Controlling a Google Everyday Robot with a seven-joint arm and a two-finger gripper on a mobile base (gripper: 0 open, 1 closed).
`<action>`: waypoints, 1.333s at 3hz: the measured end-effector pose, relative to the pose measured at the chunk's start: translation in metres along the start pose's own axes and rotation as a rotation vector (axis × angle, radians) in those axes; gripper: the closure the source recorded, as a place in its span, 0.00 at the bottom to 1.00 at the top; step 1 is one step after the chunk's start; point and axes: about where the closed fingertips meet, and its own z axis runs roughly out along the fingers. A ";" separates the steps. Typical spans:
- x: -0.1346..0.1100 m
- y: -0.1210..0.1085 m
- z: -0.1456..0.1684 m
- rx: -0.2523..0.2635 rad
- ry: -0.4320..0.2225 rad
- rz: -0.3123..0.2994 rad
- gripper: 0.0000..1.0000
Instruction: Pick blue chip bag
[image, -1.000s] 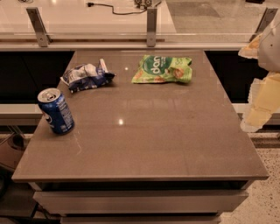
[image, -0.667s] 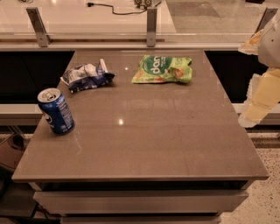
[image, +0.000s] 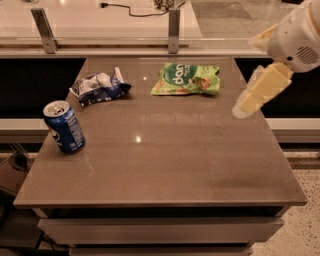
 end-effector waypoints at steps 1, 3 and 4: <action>-0.047 -0.003 0.033 -0.035 -0.150 -0.008 0.00; -0.131 0.012 0.070 -0.046 -0.258 -0.050 0.00; -0.131 0.012 0.070 -0.046 -0.258 -0.050 0.00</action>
Offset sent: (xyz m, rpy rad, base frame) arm 0.0452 0.1579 0.0128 0.2819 -0.1023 0.1396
